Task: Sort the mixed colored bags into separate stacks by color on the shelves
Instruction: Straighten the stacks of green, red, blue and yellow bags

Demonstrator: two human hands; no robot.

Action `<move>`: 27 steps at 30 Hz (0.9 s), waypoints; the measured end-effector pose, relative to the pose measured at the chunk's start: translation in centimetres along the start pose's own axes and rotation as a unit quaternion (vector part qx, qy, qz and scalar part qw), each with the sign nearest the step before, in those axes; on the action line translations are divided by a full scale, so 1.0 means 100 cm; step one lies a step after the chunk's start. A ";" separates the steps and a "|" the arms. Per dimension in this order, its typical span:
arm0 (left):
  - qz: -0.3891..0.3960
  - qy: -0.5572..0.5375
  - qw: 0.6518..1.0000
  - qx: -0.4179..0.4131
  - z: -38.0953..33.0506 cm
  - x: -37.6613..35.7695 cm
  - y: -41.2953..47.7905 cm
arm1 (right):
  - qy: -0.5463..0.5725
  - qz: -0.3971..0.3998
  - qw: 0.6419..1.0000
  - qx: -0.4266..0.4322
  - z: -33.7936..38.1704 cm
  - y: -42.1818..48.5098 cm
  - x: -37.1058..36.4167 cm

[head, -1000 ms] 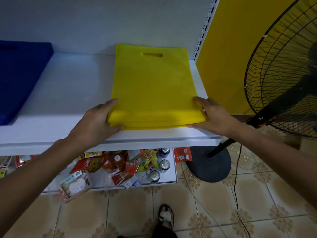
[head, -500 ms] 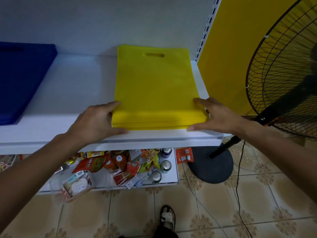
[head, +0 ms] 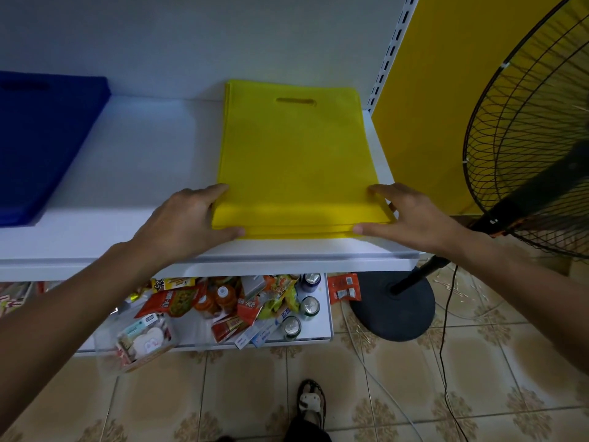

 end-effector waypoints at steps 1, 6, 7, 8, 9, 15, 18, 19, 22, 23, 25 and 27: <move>-0.004 0.010 1.000 0.006 -0.001 -0.001 0.000 | 0.009 0.004 1.000 -0.007 0.000 0.000 0.000; 0.021 0.046 0.999 0.019 -0.002 -0.001 0.005 | -0.004 -0.018 1.000 0.006 -0.001 0.004 -0.003; 0.027 0.049 0.998 0.019 -0.002 0.001 0.006 | -0.006 -0.016 1.000 0.007 -0.002 0.004 -0.003; 0.029 0.052 0.998 0.019 -0.002 0.002 0.006 | -0.007 -0.011 1.000 0.006 -0.002 0.003 -0.002; 0.027 0.056 0.998 0.018 -0.002 0.003 0.006 | -0.007 -0.008 1.000 0.003 -0.002 0.003 -0.001; 0.013 0.061 0.998 0.025 0.000 -0.002 0.003 | -0.029 0.000 1.000 0.010 0.000 0.008 -0.001; 0.020 0.055 0.998 0.020 0.001 0.002 0.005 | -0.006 -0.006 1.000 -0.004 -0.001 0.007 0.002; 0.020 0.055 0.998 0.014 0.002 0.002 0.006 | -0.001 -0.008 1.000 -0.004 -0.002 0.007 0.002; 0.016 0.040 0.999 0.013 0.005 0.003 0.009 | -0.006 -0.013 1.000 0.010 -0.003 0.009 -0.002; 0.013 0.033 0.999 0.013 0.006 0.003 0.010 | -0.010 -0.015 1.000 0.013 -0.004 0.011 -0.003; 0.010 0.025 1.000 0.005 0.008 0.003 0.011 | -0.016 -0.017 1.000 0.011 -0.005 0.012 -0.002; 0.014 0.021 1.000 -0.006 0.008 0.004 0.010 | -0.006 -0.013 1.000 0.004 -0.007 0.012 0.001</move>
Point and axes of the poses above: each hand's wrist, its own y-axis towards the middle knuckle, its own x-axis out of the back of the hand, z = x × y, the point moved 1 cm from there along y, towards the middle knuckle, and after that the axes turned 1 degree about z, right-handed, at the moved point
